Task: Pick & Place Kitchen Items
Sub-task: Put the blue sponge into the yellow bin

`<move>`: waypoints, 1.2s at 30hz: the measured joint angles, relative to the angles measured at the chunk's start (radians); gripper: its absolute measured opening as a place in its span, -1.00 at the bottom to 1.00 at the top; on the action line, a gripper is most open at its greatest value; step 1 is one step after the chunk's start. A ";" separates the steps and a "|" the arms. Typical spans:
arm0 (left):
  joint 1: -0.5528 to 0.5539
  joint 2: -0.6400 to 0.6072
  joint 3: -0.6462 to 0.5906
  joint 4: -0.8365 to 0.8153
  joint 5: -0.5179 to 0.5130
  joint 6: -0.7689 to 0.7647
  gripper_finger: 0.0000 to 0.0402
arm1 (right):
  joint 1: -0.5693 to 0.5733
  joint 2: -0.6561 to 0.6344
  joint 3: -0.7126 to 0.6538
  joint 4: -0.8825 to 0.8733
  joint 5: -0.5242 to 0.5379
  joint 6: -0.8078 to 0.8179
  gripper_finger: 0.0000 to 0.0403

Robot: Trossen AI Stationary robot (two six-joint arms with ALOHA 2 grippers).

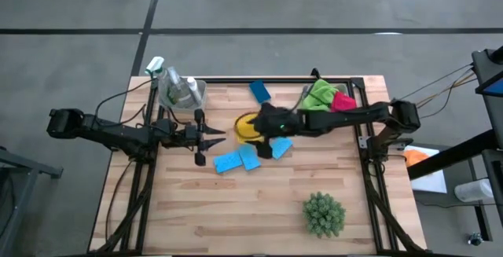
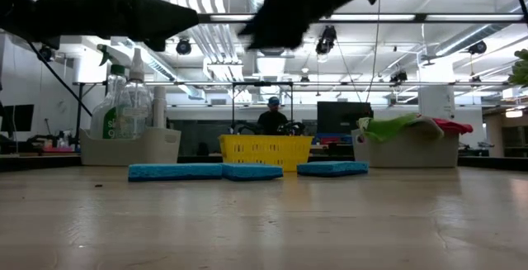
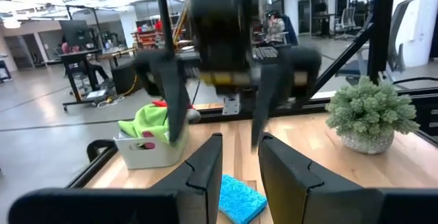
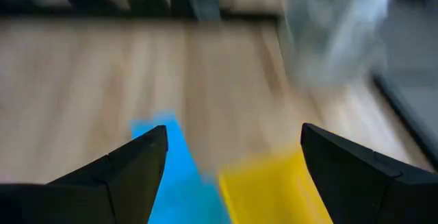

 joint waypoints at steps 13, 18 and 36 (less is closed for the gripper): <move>0.028 0.083 0.021 0.053 0.010 -0.052 -0.52 | -0.045 -0.073 -0.315 0.762 -0.230 -0.075 0.64; 0.122 0.261 0.136 0.019 0.024 -0.110 -0.52 | -0.053 -0.133 -0.404 0.756 -0.188 -0.065 0.64; 0.558 0.816 0.982 -0.936 0.248 -0.110 -0.52 | -0.033 -0.434 -0.678 0.774 -0.163 -0.083 0.64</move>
